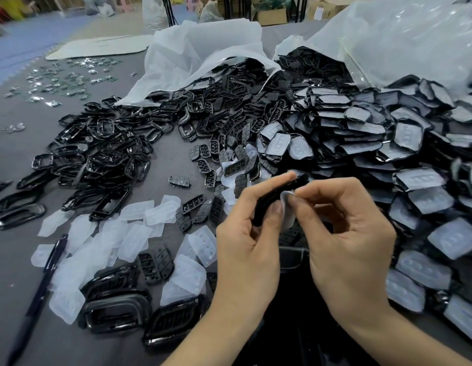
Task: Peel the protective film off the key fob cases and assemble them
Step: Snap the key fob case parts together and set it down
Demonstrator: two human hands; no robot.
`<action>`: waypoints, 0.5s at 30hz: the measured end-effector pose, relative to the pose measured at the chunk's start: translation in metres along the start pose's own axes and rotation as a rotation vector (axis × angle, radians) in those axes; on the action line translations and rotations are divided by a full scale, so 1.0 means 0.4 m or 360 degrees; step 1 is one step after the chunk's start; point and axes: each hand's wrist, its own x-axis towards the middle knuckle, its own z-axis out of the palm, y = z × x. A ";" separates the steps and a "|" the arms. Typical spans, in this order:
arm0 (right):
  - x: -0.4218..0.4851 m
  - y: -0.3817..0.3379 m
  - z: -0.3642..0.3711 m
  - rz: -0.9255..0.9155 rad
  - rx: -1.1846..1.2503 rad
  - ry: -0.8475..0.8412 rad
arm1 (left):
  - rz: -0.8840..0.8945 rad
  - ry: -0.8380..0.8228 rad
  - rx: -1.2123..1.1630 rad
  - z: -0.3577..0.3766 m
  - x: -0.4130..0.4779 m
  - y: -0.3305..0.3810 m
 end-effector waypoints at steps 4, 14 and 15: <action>0.002 -0.004 -0.001 0.0079 0.0067 0.0017 | 0.0052 -0.0009 0.0009 -0.003 -0.001 0.000; 0.021 -0.014 -0.003 0.0852 0.0729 -0.0059 | 0.0084 -0.0061 0.0186 -0.022 0.006 -0.013; 0.022 -0.012 -0.002 0.0933 0.0804 -0.0062 | 0.0067 -0.0072 0.0166 -0.022 0.004 -0.014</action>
